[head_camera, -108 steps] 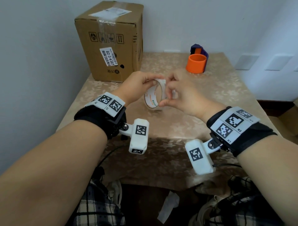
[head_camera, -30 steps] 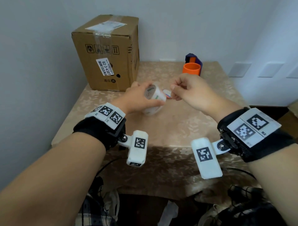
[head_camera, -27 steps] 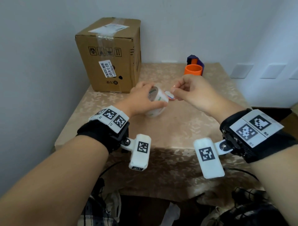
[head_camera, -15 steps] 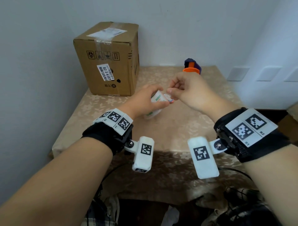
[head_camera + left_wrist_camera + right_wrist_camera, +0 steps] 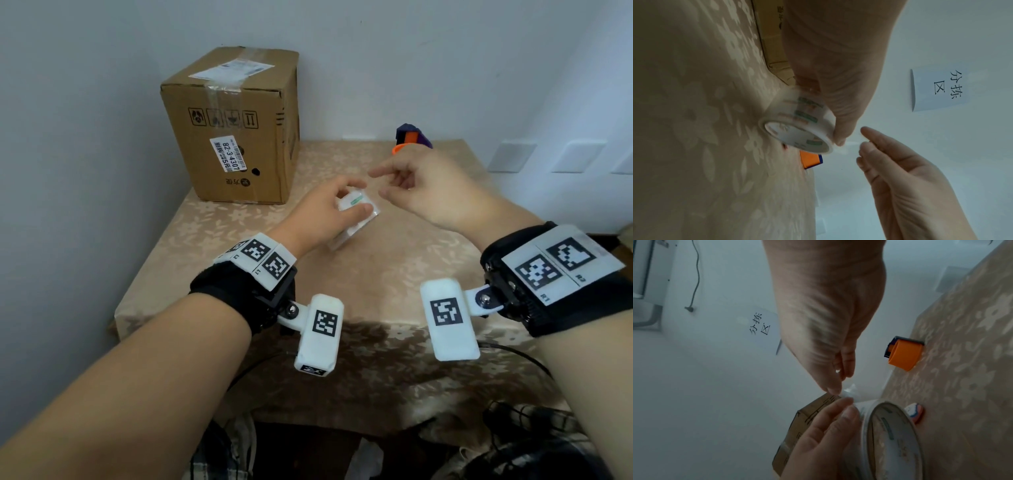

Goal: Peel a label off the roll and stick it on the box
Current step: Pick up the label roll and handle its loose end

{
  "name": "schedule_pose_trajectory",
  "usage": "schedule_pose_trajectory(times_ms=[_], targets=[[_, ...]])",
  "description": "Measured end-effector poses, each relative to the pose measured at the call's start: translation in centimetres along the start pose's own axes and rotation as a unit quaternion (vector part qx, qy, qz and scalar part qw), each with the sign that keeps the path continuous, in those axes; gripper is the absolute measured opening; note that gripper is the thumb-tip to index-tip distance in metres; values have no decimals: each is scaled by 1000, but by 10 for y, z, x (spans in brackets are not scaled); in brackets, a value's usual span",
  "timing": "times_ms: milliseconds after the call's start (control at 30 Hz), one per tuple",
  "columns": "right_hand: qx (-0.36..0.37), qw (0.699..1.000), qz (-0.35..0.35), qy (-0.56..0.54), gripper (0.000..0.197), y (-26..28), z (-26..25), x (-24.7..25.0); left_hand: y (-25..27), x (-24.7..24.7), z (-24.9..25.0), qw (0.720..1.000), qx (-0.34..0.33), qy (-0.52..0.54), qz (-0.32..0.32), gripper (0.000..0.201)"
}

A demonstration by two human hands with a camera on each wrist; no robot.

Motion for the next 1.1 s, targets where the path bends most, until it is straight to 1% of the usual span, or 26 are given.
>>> schedule_pose_trajectory(times_ms=[67,133,200,300,400,467,533,600,667,733,800,900,933,1000,1033,1100], targets=[[11,998,-4,60,34,0,1,-2,-1,-1,0,1000,2,-8,12,36],[5,994,-12,112,38,0,2,-5,-1,-1,2,999,-2,-23,28,33],[2,989,-16,145,34,1,2,-6,-1,-1,4,998,-7,-46,40,30],[-3,987,-11,159,26,0,0,-6,0,0,6,996,-21,-73,56,29],[-24,989,-7,145,20,-2,0,-4,1,-1,12,993,-51,-91,48,35],[-29,990,-2,138,21,-5,1,-3,1,-2,14,992,-59,-103,38,31],[-47,990,-11,132,23,-6,2,-1,1,-1,13,992,-52,-109,39,23],[-50,993,-31,98,19,-5,2,-1,0,4,7,992,-30,-112,45,19],[-60,996,-30,50,18,-2,2,4,0,12,0,994,-2,-96,48,20],[-77,997,-9,13,17,0,6,7,-1,22,-5,996,22,-68,60,18],[-96,994,13,-45,9,3,8,4,-1,28,-4,996,25,-39,78,14],[-82,992,44,-91,3,4,-1,-7,0,26,0,996,27,18,86,13],[-69,992,54,-89,6,3,-5,-11,0,24,3,995,26,33,91,13],[-62,992,75,-77,26,1,-12,-16,0,21,10,995,6,37,96,17],[-65,991,85,-76,30,-1,-15,-17,0,19,14,995,-9,33,92,19],[-69,990,97,-75,30,-3,-15,-22,-1,13,22,996,-45,-2,78,20]])
Point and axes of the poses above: each hand's wrist, its own y-axis away from the middle knuckle, its own x-axis out of the back of the hand, z = x × y, the point moved 5 cm from there along -y, towards the middle knuckle, and after that the axes turned 4 degrees about y, right-handed, at the moved point
